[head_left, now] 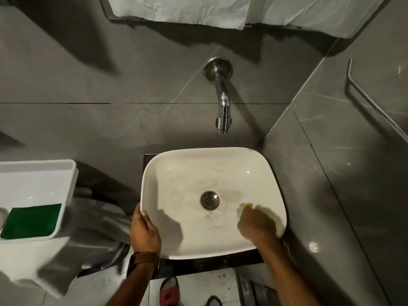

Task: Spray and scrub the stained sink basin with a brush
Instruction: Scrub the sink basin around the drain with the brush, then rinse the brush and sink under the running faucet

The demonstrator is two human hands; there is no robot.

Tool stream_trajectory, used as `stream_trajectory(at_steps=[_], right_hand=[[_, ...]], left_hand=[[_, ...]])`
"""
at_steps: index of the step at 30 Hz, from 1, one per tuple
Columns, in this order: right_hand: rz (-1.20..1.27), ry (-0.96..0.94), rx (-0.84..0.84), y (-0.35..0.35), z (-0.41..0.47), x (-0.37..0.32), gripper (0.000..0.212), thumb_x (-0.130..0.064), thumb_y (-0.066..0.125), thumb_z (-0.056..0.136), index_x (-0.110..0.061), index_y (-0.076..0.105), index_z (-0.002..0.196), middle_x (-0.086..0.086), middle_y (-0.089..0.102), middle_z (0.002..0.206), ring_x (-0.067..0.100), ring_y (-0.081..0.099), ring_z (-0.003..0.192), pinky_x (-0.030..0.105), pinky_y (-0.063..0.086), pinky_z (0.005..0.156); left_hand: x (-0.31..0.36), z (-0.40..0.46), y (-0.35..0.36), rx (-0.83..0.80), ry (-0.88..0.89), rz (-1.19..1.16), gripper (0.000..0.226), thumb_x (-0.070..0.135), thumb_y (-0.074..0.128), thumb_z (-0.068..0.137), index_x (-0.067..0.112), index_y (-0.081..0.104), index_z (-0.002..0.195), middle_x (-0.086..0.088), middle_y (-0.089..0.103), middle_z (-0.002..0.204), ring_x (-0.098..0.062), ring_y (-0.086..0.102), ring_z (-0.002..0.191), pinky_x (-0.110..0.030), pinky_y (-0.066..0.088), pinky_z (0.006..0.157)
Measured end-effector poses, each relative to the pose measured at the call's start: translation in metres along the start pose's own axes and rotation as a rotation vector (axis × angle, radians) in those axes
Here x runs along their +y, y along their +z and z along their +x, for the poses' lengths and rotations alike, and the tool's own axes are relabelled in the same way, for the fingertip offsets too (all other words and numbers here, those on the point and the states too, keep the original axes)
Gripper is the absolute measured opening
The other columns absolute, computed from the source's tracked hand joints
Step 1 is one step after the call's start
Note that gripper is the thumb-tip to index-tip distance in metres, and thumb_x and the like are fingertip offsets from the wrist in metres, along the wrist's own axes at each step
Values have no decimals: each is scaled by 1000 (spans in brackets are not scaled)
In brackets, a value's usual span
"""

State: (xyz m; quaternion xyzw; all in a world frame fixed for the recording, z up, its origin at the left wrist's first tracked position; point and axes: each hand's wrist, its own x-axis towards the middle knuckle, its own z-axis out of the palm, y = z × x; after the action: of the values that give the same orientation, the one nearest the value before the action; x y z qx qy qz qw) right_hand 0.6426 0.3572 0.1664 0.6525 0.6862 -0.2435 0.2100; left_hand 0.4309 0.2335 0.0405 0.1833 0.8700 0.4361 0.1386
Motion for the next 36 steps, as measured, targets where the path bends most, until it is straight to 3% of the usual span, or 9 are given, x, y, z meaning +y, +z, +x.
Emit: stream_trajectory(at_steps=[5,8,14,16,19,22,26,31,36], right_hand=[[98,-325,-330,64,-17,-77,43,-27,45,92,-11,65,127,19,68,132,38,65,122,45,55,100],[278,-346,-246,54,-8,-103,36,-21,52,90,-6,68,118,20,72,121,40,69,113,41,58,89],[606,-186,-86,30,5,-36,32,-17,57,83,-13,68,113,12,74,110,34,69,106,30,49,77],[673,-144,3,29,12,-13,15,-24,63,88,-10,69,86,5,71,79,27,68,82,30,44,62],[795,-108,93,19,15,12,39,-32,66,92,-6,58,64,2,52,58,21,52,60,32,33,56],[952,-109,132,5,18,17,36,-30,69,93,-19,54,61,-2,39,52,17,37,53,32,27,56],[1197,-53,91,-20,21,9,35,-28,67,95,-1,66,73,-4,49,50,10,34,39,19,22,43],[1197,-65,117,-42,19,3,35,-29,66,96,4,67,83,-3,51,53,10,33,39,16,22,39],[984,-179,205,-51,12,-7,39,-30,63,95,3,63,74,9,56,61,23,45,58,30,33,56]], left_hand=[[17,6,-9,-93,149,61,36,28,39,101,12,45,132,-17,54,127,-35,51,115,-44,44,94],[65,15,-16,-144,383,30,34,30,40,99,14,57,123,-6,61,122,-24,52,111,-43,44,96],[227,42,6,-324,601,-165,21,26,54,97,20,72,106,9,72,101,-9,64,95,-26,50,82],[260,48,13,-404,594,-211,21,27,57,95,21,72,109,10,72,99,-3,65,93,-18,50,81],[279,56,15,-461,564,-208,22,21,62,92,16,72,111,1,74,102,-10,67,96,-25,52,85],[279,62,16,-504,534,-222,21,12,66,89,9,72,109,-6,74,104,-15,68,98,-33,52,93],[283,62,20,-489,487,-182,20,12,64,90,9,72,108,0,72,103,-14,66,99,-32,50,96],[295,61,24,-498,436,-91,17,10,62,91,9,73,104,0,72,98,-13,64,94,-34,49,96],[300,42,20,-351,466,-6,21,47,65,82,27,73,79,14,67,63,2,62,59,-22,55,61]])
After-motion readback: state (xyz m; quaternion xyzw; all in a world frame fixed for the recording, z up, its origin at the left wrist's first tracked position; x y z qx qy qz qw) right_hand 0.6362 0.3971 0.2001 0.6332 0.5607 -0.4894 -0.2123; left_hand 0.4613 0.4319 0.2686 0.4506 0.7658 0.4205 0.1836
